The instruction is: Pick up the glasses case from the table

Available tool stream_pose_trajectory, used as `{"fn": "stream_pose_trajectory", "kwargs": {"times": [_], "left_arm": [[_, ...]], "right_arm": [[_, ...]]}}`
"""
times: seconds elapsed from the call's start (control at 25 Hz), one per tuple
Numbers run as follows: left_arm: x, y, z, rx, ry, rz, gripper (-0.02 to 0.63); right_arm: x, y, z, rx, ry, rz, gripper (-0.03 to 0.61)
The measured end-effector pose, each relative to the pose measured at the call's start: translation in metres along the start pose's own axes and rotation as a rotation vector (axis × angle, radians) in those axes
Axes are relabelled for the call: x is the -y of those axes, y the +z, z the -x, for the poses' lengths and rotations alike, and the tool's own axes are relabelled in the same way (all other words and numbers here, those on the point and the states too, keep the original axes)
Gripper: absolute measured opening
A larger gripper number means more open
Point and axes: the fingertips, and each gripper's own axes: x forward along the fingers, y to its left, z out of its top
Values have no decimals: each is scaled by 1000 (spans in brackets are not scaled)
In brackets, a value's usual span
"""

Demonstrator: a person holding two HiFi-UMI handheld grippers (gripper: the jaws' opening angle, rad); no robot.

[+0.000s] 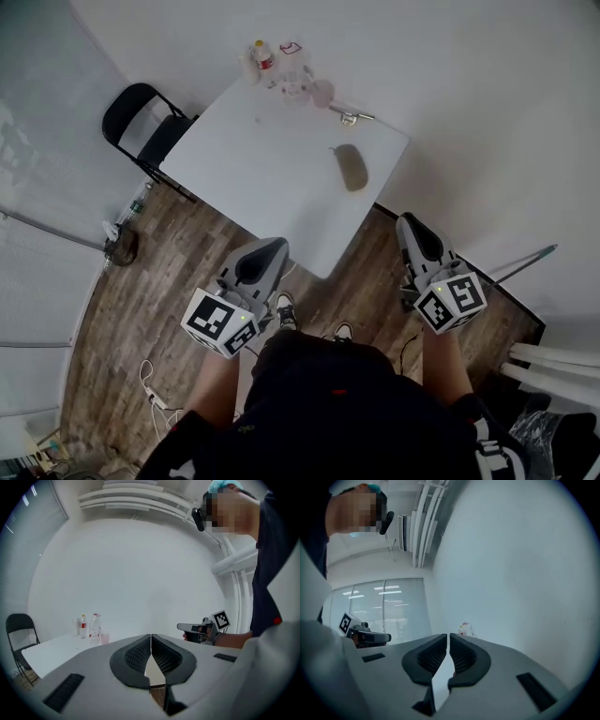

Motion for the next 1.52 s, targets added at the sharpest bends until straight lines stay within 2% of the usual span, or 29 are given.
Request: {"fn": "stream_pose_trajectory", "kwargs": {"times": [0.24,0.4,0.6,0.92,1.16,1.2,1.32,1.52], "left_arm": [[-66,16,-15,6,-63,-15,23],[-117,13,-22,-14,-106,-29,23],[-165,14,-25,-21,-152,-10,23],[-182,12,-41,-18,-146,11,23],[-171,0,-52,-40,-115,36,23],[-170,-1,-54,-45,-112,35,23],[-169,-4,-59,-51,-100,39,24],[-182,-18,-58,-98,-56,38,23]], "right_arm": [[-8,3,-50,4,-77,25,34],[-19,4,-91,17,-125,35,34],[-33,-4,-121,-3,-183,45,34],[-10,-10,-139,-48,-221,100,34],[37,-36,-161,-170,-241,121,37],[47,-44,-167,-197,-245,116,46],[75,-80,-187,-293,-254,97,193],[116,-153,-220,-460,-293,94,300]]}}
